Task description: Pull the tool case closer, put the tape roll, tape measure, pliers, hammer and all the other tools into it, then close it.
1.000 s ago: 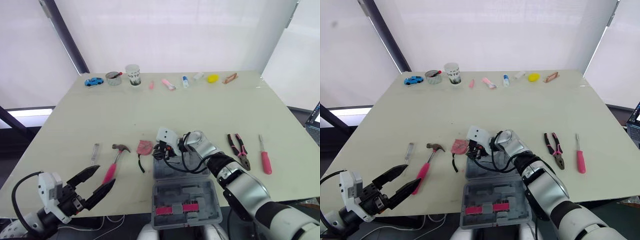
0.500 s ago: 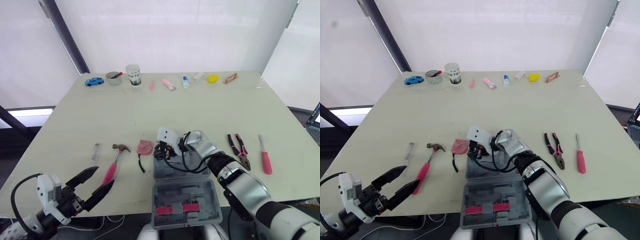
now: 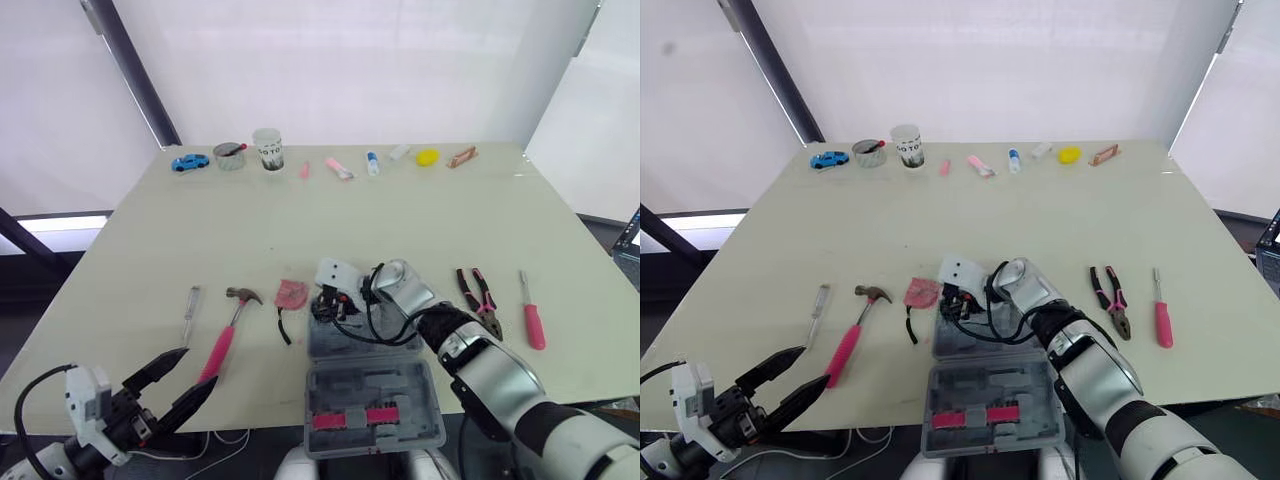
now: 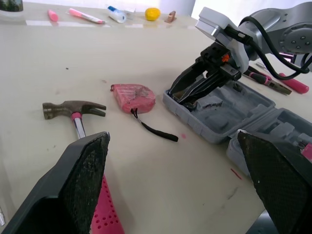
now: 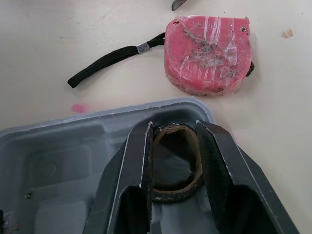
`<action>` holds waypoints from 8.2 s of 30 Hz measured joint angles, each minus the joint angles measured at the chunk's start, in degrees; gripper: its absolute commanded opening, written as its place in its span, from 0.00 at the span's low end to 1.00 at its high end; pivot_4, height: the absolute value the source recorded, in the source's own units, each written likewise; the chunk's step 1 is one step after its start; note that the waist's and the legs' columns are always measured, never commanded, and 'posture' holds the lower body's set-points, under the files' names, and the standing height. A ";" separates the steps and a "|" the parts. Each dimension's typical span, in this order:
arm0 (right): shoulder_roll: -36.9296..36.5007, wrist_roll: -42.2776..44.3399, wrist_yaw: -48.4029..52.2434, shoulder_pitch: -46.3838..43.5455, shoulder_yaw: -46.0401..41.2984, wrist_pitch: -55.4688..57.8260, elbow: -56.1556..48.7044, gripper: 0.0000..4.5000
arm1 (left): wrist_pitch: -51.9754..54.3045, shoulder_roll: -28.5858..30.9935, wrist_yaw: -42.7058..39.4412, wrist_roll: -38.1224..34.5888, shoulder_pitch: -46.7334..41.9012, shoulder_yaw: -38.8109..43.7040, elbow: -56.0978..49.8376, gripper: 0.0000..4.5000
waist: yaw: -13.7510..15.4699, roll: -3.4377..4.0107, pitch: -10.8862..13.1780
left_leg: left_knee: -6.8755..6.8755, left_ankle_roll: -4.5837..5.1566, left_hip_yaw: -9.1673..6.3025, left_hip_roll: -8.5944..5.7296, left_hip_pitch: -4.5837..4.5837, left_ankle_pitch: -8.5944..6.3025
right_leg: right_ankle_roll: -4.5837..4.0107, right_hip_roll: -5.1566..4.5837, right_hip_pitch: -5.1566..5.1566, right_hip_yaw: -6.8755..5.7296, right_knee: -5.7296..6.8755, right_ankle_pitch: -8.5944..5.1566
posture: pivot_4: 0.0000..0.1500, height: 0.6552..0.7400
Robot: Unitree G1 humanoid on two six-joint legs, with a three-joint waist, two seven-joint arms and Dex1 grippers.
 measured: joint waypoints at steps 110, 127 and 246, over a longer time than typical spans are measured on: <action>-37.30 46.44 16.59 43.98 -25.30 7.23 -67.26 1.00 | 51.59 -15.25 65.81 21.26 -38.80 -27.13 -7.01 0.14 | 2.11 -0.39 0.21 | 0.10 0.01 -0.20 -0.20 0.10 0.01 | 0.29 0.17 0.38 -0.09 -0.03 0.14 | 1.00 1.00; -37.45 46.98 16.12 44.10 -25.30 7.46 -67.24 1.00 | 52.73 -8.35 52.87 18.90 -30.72 -27.23 -13.93 0.01 | 1.52 -0.38 0.21 | 0.08 0.01 -0.17 -0.17 0.13 0.00 | 0.28 0.18 0.37 -0.06 -0.03 0.13 | 1.00 1.00; -35.86 54.26 -9.45 25.40 -19.43 58.09 -71.42 1.00 | -1.93 19.51 -4.73 23.93 -39.46 -31.47 1.44 0.66 | 1.54 -0.42 0.36 | 0.14 0.03 -0.08 -0.05 -0.04 0.01 | 0.26 0.27 0.17 -0.05 0.07 0.13 | 1.00 1.00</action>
